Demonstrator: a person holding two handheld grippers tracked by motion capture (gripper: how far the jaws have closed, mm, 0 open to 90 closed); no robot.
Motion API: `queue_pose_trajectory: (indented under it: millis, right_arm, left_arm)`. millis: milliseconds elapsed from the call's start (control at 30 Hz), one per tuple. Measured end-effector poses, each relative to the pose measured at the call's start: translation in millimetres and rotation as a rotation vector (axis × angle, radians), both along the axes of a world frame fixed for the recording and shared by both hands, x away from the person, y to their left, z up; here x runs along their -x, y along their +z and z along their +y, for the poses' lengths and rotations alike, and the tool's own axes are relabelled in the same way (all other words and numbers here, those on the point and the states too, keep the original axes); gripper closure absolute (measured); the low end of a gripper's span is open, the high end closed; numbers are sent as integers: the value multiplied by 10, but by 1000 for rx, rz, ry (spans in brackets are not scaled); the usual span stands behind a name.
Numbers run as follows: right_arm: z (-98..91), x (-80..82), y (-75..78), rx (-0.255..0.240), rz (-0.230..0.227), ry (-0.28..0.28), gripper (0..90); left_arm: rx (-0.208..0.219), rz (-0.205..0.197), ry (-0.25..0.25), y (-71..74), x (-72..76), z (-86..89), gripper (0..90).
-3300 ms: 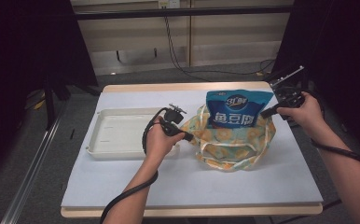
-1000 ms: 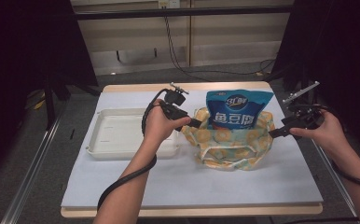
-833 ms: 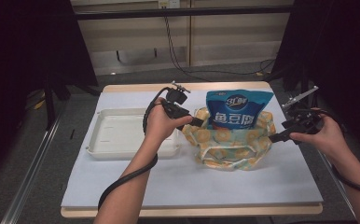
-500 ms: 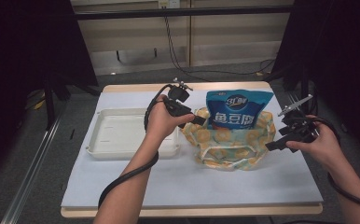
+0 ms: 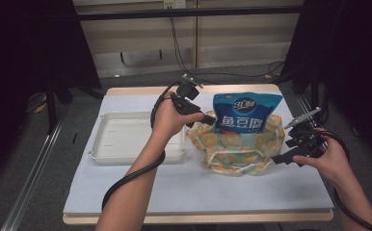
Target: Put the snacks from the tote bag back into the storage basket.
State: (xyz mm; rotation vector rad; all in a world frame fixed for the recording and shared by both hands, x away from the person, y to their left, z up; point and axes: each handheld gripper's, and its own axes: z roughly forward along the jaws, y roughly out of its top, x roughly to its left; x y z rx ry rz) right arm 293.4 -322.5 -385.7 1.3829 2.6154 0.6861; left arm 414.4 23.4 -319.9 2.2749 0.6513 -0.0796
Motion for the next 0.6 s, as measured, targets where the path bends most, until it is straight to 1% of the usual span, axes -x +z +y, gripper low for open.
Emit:
queue_pose_trajectory:
  millis: [33,67,100,133,167,200,233,267,300,367,400,433,467,533,567,600]
  right_arm:
    - [-3,13,0,0,-1,3,95]
    - [6,24,-5,-3,-5,-5,94]
    - [14,33,-9,3,-10,-2,95]
    - [27,37,-11,10,-8,-3,102]
    - [34,38,-13,27,1,10,104]
    - [37,43,-5,33,4,8,104]
    - [32,48,7,23,-1,1,104]
    - [28,49,12,11,-9,0,104]
    - [18,53,21,16,-8,11,104]
    - [25,61,19,16,-15,13,103]
    - [33,61,12,10,-11,10,103]
    - [27,57,2,10,-10,18,103]
    - [33,57,-12,3,-10,13,102]
    - [37,55,-39,-4,-5,12,98]
    - [26,53,-45,1,-1,18,98]
    - [17,48,-53,-2,-8,25,101]
  left_arm:
    - [1,-1,0,21,-7,-8,199]
    - [-1,-7,-3,36,-18,-19,199]
    - [-8,-10,-10,51,-35,-29,199]
    - [-13,-11,-12,65,-48,-41,199]
    - [-16,-11,-7,78,-52,-59,199]
    - [-22,-16,-20,96,-63,-72,199]
    - [-15,-17,-20,109,-67,-92,199]
    - [-18,-21,-28,124,-73,-108,199]
    - [-21,-23,-31,141,-79,-122,199]
    - [-10,-22,-37,163,-97,-154,200]
    - [-13,-22,-38,176,-106,-167,200]
    - [-13,-25,-49,184,-116,-182,200]
    - [-18,-26,-44,202,-116,-197,200]
    - [-10,-34,-58,223,-129,-225,200]
    - [-16,-40,-58,236,-134,-242,200]
    - [-13,-41,-61,242,-142,-262,200]
